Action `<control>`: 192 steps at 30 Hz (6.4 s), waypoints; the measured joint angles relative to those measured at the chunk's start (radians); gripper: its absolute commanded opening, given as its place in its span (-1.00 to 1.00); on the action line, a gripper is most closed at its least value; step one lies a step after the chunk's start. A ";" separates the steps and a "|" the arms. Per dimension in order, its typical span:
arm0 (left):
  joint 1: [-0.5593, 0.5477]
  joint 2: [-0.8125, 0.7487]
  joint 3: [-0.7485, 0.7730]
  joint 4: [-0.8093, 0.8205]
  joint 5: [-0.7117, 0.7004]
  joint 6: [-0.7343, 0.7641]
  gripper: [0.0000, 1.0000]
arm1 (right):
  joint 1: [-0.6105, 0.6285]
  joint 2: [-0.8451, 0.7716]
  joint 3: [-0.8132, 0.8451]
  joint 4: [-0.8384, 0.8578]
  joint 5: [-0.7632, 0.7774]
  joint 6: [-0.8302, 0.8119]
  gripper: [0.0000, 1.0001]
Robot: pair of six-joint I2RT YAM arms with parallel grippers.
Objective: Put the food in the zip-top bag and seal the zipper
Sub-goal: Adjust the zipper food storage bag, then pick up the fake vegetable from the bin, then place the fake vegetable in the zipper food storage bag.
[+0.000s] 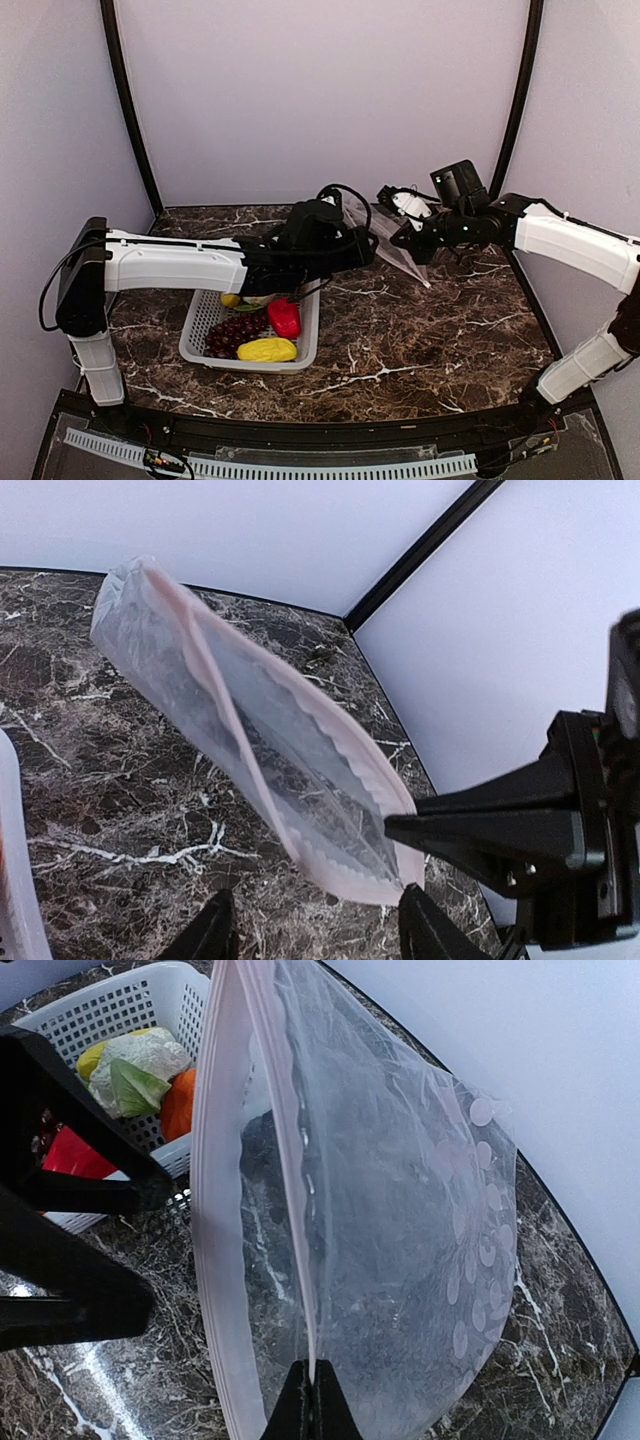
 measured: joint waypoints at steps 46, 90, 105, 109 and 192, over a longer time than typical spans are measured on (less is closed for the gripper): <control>0.015 0.179 0.167 0.092 -0.056 -0.162 -0.98 | 0.000 0.031 0.010 0.031 0.174 0.034 -0.37; 0.053 -0.269 -0.157 -0.056 0.179 0.344 0.46 | -0.268 -0.017 0.066 0.162 0.324 -0.032 -1.00; 0.122 -0.476 -0.427 -0.459 -0.017 0.329 0.43 | -0.285 -0.056 -0.057 0.146 0.042 -0.027 -1.00; 0.132 -0.474 -0.420 -0.519 -0.060 0.343 0.44 | -0.282 -0.048 -0.150 0.113 -0.084 -0.029 -1.00; 0.000 -0.248 -0.027 -0.170 0.426 0.187 -0.29 | -0.170 0.126 0.289 -0.230 -0.102 -0.099 -1.00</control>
